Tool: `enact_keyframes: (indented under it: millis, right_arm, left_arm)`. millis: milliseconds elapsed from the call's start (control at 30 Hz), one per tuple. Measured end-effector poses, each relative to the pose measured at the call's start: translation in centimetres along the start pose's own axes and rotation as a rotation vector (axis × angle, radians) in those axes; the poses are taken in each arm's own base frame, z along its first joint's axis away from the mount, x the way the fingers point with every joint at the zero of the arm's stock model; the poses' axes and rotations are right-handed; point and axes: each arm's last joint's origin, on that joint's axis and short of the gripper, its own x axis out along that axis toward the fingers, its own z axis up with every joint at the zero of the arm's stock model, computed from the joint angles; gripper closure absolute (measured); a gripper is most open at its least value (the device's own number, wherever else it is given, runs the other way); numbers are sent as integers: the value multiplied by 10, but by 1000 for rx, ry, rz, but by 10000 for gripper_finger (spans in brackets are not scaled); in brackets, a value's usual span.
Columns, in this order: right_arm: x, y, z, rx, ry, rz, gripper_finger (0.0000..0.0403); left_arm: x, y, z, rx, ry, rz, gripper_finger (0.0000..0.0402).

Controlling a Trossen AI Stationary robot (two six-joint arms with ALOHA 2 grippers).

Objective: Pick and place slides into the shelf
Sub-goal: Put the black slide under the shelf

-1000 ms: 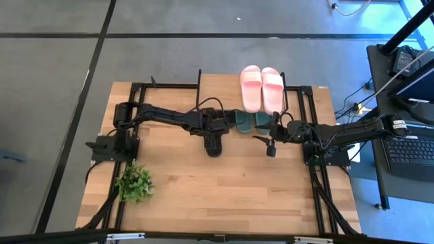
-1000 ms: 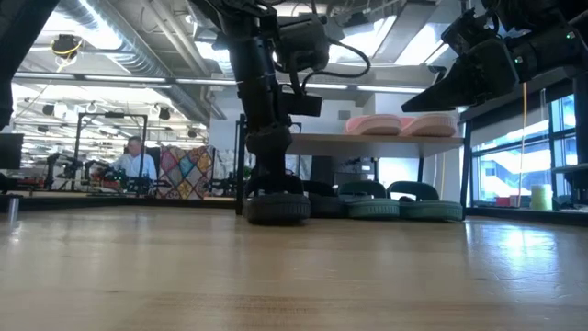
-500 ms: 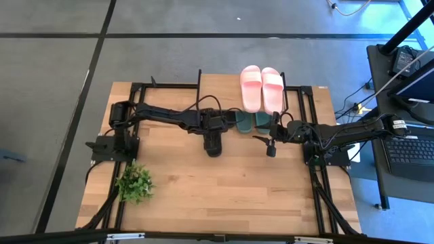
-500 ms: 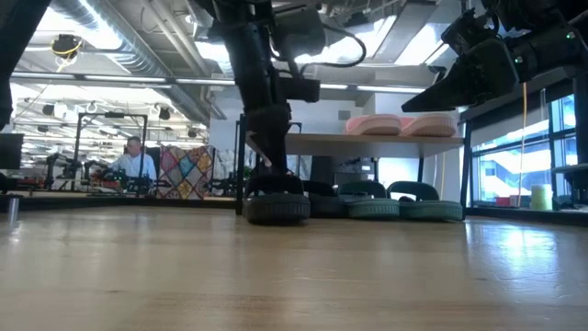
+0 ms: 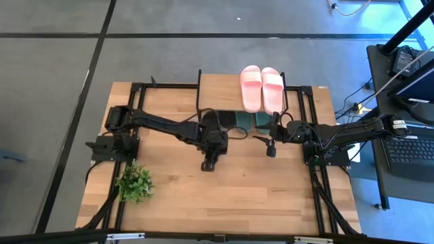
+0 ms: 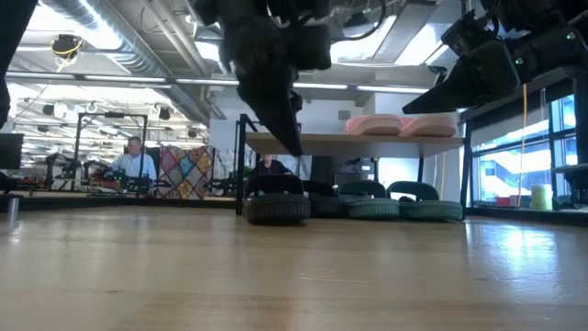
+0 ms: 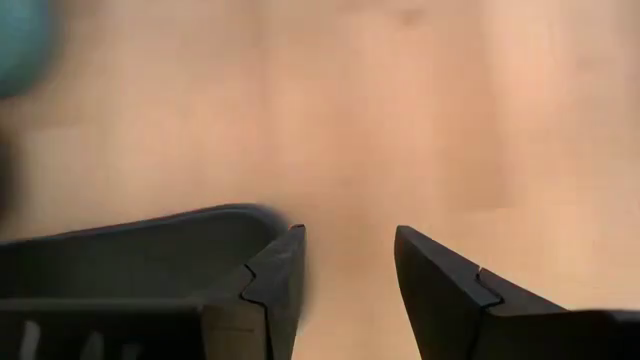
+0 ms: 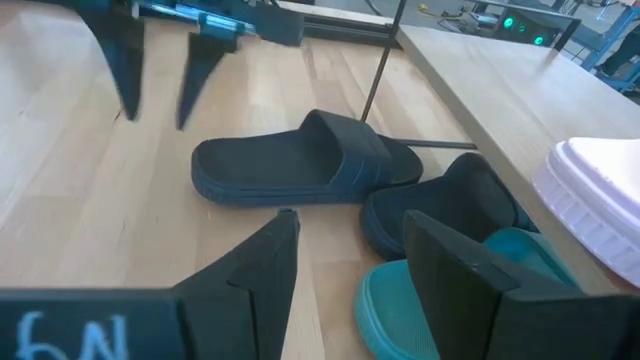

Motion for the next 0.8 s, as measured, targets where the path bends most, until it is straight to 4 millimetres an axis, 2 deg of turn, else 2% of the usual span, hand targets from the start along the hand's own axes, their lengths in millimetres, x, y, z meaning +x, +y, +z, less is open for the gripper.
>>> enact_keyframes:
  millis: [133,267,567,800]
  right_arm:
    - [0,0,-1,-3,6,-2,219]
    - [0,0,-1,-3,15,-1,219]
    - [1,1,-3,-2,33,2,219]
    - [1,1,-3,-2,32,3,219]
  left_arm:
    - [12,-4,-1,20,19,163,255]
    - [21,-10,-2,-7,28,145,255]
    - [23,-11,-4,-23,39,183,255]
    - [33,-11,-20,-70,89,210,255]
